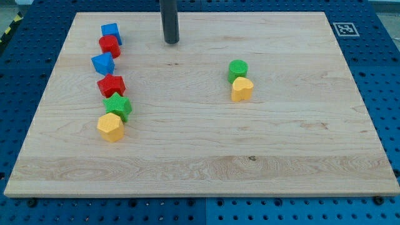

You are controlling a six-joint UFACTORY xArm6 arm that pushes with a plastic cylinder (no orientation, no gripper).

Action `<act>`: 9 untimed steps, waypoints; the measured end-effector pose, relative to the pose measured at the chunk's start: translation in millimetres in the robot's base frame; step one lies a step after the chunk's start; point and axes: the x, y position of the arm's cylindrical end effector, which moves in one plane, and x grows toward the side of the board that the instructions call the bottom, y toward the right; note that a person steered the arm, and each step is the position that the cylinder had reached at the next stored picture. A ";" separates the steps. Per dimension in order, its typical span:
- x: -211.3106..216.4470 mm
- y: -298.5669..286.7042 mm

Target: Nudge the green star left a bit

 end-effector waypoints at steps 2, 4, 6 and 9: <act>115.6 -3.0; 140.9 -16.4; 140.9 -51.9; 141.8 -81.3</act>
